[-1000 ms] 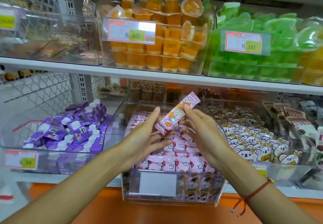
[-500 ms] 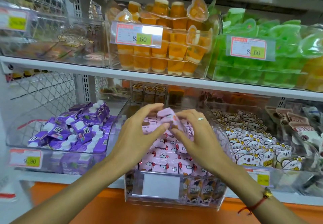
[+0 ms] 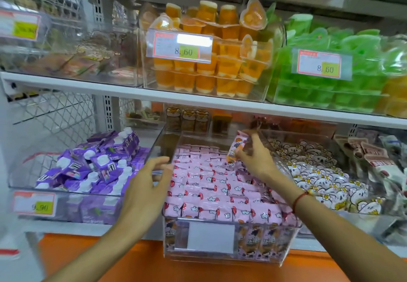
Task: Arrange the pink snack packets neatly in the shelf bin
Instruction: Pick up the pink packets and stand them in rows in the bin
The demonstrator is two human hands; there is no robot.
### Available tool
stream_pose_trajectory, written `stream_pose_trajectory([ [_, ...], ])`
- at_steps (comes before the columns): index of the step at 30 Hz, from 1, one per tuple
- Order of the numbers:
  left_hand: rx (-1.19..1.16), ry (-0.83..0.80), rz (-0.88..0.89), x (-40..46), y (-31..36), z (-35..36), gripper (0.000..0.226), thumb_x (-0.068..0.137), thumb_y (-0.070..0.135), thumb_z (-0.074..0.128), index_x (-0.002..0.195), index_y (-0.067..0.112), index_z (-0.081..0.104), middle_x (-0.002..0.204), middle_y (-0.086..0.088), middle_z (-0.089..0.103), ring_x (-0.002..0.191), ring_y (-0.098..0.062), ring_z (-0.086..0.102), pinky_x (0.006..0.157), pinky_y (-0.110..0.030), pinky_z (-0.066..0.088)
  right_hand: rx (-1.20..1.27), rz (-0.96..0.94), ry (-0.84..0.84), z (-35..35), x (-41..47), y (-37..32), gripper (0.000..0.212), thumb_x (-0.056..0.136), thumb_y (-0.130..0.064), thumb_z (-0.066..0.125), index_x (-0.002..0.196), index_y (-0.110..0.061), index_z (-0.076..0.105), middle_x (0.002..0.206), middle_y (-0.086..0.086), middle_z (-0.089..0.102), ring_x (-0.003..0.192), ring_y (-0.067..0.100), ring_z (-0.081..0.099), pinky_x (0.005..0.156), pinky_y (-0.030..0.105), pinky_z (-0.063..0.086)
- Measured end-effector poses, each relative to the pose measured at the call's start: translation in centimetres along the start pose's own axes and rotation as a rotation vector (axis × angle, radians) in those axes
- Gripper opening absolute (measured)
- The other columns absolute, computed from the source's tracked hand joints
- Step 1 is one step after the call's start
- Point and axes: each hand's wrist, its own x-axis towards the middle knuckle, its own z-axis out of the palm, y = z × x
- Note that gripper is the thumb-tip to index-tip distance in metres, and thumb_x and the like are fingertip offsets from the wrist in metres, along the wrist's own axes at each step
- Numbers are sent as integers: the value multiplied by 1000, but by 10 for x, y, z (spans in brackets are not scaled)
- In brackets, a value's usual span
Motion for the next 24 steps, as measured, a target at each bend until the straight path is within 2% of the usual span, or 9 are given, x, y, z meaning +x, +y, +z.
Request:
stream_pose_trajectory([
  [4,-41,-40,-37,6,-2,-3,15,93,19,55,103,30,56,90,21,60,82,4,55,66,-11,38,-320,-162,-217,-2,13,-3,39,89,-16,63,123,-19,46,111,13,60,98,27,59,83,38,50],
  [7,-37,-45,-39,4,-1,-1,12,94,22,53,103,30,56,94,18,59,86,3,55,66,-14,38,-610,-195,-290,12,13,12,29,88,-25,64,116,-16,58,122,10,53,108,27,54,93,37,45],
  [10,-25,-44,-38,2,0,0,13,94,23,52,105,30,55,95,20,57,84,6,54,66,-13,37,-584,-154,-316,20,7,25,27,97,-24,48,117,-14,64,127,11,46,114,29,49,101,35,39],
  [14,-17,-51,-47,2,0,-2,12,93,29,55,104,34,54,94,23,57,77,11,56,62,-10,38,-558,-107,-431,12,5,17,37,100,-23,39,134,-12,51,138,14,40,129,27,37,104,29,29],
  [17,15,-55,-51,0,-1,-3,21,88,34,62,107,35,52,95,25,56,81,6,56,61,-12,38,-471,-126,-293,5,-16,4,42,99,-28,41,139,-13,41,143,10,40,129,24,39,103,31,32],
  [19,50,-59,-30,1,-3,-3,26,88,27,64,110,34,53,95,27,55,80,8,56,60,-10,39,-502,-235,-168,-1,-45,2,46,97,-37,43,139,-18,42,141,6,43,126,22,42,101,33,35],
  [20,58,-63,-20,1,-3,-3,27,88,23,64,112,33,54,94,28,55,80,8,56,60,-11,40,-543,-274,-165,-4,-59,2,48,96,-43,42,139,-20,42,143,4,41,128,21,40,102,33,34],
  [24,86,-83,-28,1,2,-5,31,88,16,62,117,25,55,93,30,52,83,3,55,70,-26,45,-564,-200,-376,-13,-85,13,56,96,-54,28,144,-26,35,154,0,27,141,15,20,116,32,18],
])
